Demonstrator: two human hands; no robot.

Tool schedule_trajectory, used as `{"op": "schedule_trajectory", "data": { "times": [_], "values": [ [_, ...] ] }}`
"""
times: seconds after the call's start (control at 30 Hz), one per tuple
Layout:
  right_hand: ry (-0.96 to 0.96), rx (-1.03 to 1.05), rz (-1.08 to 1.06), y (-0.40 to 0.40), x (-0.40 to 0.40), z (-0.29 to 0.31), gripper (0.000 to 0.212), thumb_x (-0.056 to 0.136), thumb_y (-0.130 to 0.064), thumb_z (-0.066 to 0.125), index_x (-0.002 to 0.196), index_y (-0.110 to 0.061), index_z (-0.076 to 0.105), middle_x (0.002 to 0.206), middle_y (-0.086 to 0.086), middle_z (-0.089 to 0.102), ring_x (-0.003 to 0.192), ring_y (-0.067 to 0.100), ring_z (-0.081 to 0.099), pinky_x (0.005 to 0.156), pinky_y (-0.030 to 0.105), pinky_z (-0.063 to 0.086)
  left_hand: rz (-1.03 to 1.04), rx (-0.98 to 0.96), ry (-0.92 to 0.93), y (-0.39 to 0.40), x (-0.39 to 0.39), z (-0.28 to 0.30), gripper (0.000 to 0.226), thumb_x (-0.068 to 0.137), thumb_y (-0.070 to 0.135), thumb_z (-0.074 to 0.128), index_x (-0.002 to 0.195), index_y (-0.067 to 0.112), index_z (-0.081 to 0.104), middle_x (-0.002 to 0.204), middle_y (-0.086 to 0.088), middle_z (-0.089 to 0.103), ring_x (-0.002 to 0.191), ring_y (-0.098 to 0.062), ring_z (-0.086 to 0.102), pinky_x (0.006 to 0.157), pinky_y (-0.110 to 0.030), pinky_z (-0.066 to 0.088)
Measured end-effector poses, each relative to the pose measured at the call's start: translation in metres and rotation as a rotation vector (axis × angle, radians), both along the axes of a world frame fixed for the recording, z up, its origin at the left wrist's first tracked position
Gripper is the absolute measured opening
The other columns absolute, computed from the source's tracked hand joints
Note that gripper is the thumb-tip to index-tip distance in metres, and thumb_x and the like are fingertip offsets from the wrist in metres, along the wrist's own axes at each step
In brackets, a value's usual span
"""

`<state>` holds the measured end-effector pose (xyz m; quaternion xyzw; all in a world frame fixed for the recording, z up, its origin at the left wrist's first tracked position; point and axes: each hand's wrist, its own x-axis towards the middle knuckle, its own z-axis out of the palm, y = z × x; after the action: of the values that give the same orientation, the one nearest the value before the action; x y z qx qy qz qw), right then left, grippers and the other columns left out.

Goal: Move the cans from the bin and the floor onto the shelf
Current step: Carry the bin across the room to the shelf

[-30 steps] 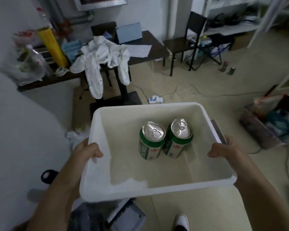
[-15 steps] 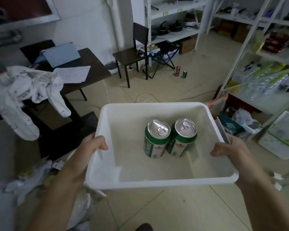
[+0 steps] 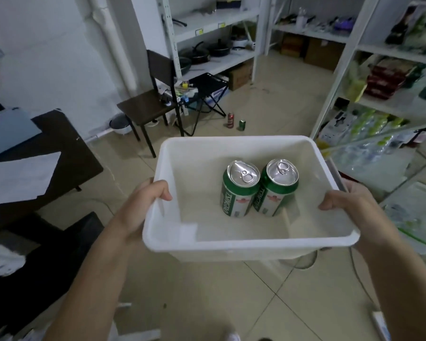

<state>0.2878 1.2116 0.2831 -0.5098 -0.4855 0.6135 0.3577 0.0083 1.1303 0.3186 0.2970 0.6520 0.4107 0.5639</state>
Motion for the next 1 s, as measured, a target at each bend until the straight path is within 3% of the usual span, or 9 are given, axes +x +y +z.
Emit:
{"op": "schedule_trajectory", "data": {
  "times": [0.17, 0.27, 0.37, 0.57, 0.63, 0.67, 0.77, 0.9, 1.0],
  "values": [
    [-0.017, 0.029, -0.028, 0.111, -0.008, 0.005, 0.016, 0.047, -0.004, 0.049, 0.06, -0.01, 0.056, 0.041, 0.001, 0.059, 0.035, 0.009, 0.054, 0.034, 0.012, 0.039, -0.031, 0.039, 0.013, 0.116, -0.016, -0.004, 0.039, 0.057, 0.016, 0.042, 0.092, 0.011, 0.058, 0.082, -0.01, 0.061, 0.069, -0.027, 0.06, 0.058, -0.029, 0.047],
    [-0.028, 0.038, -0.031, 0.181, -0.012, 0.003, 0.014, 0.047, -0.004, 0.049, 0.058, -0.008, 0.055, 0.04, 0.002, 0.06, 0.032, 0.008, 0.054, 0.032, 0.011, 0.038, -0.032, 0.053, 0.026, 0.186, -0.021, -0.008, 0.03, 0.058, 0.017, 0.043, 0.082, 0.011, 0.06, 0.058, -0.001, 0.067, 0.047, -0.014, 0.065, 0.044, -0.019, 0.049],
    [-0.054, 0.075, -0.018, 0.255, -0.015, -0.001, 0.017, 0.048, -0.007, 0.049, 0.062, -0.007, 0.058, 0.041, 0.001, 0.062, 0.034, 0.008, 0.055, 0.032, 0.01, 0.037, -0.005, 0.072, 0.017, 0.262, -0.021, -0.012, 0.016, 0.069, 0.014, 0.044, 0.072, 0.014, 0.06, 0.044, 0.007, 0.065, 0.038, -0.008, 0.061, 0.039, -0.014, 0.047],
    [-0.085, 0.087, -0.025, 0.394, -0.019, 0.0, 0.014, 0.055, -0.002, 0.054, 0.062, -0.01, 0.062, 0.047, -0.001, 0.063, 0.049, 0.022, 0.058, 0.046, 0.025, 0.045, 0.068, 0.066, 0.062, 0.394, -0.027, -0.009, 0.019, 0.054, 0.015, 0.045, 0.068, 0.01, 0.057, 0.044, 0.003, 0.061, 0.047, -0.015, 0.06, 0.047, -0.019, 0.044],
    [-0.081, 0.072, -0.026, 0.434, -0.023, -0.001, 0.017, 0.051, -0.005, 0.054, 0.064, -0.01, 0.064, 0.055, 0.004, 0.064, 0.053, 0.024, 0.059, 0.049, 0.028, 0.046, 0.12, 0.078, 0.085, 0.436, -0.031, -0.006, 0.006, 0.059, 0.008, 0.049, 0.057, 0.004, 0.052, 0.033, 0.004, 0.055, 0.045, -0.016, 0.057, 0.039, -0.012, 0.042],
    [-0.082, 0.068, -0.031, 0.454, -0.026, -0.002, 0.021, 0.048, -0.008, 0.053, 0.066, -0.009, 0.065, 0.06, 0.008, 0.064, 0.056, 0.026, 0.059, 0.052, 0.03, 0.046, 0.105, 0.089, 0.086, 0.456, -0.034, -0.007, 0.011, 0.062, 0.007, 0.049, 0.052, 0.004, 0.053, 0.029, 0.003, 0.052, 0.042, -0.017, 0.055, 0.035, -0.011, 0.04],
    [-0.067, 0.049, -0.046, 0.507, -0.031, -0.008, 0.022, 0.047, -0.009, 0.054, 0.063, -0.011, 0.069, 0.057, 0.005, 0.067, 0.053, 0.023, 0.063, 0.05, 0.028, 0.048, 0.058, 0.077, 0.039, 0.516, -0.038, -0.008, 0.015, 0.056, 0.013, 0.044, 0.052, 0.013, 0.058, 0.037, 0.006, 0.055, 0.033, -0.011, 0.053, 0.048, -0.019, 0.039],
    [-0.021, 0.033, -0.063, 0.581, -0.038, -0.016, 0.03, 0.057, -0.001, 0.051, 0.057, -0.02, 0.074, 0.049, 0.001, 0.068, 0.043, 0.013, 0.063, 0.038, 0.022, 0.048, -0.046, 0.061, 0.041, 0.603, -0.053, -0.016, 0.027, 0.055, 0.014, 0.042, 0.04, 0.015, 0.065, 0.037, 0.005, 0.056, 0.032, -0.011, 0.053, 0.046, -0.019, 0.039],
    [0.012, 0.009, -0.117, 0.645, -0.048, -0.023, 0.024, 0.059, 0.002, 0.051, 0.06, -0.01, 0.071, 0.05, 0.002, 0.068, 0.044, 0.015, 0.064, 0.038, 0.021, 0.048, -0.09, 0.058, 0.046, 0.682, -0.065, -0.022, 0.021, 0.055, 0.016, 0.043, 0.059, 0.012, 0.063, 0.049, -0.002, 0.058, 0.046, -0.019, 0.053, 0.05, -0.022, 0.038]
  ]
}}
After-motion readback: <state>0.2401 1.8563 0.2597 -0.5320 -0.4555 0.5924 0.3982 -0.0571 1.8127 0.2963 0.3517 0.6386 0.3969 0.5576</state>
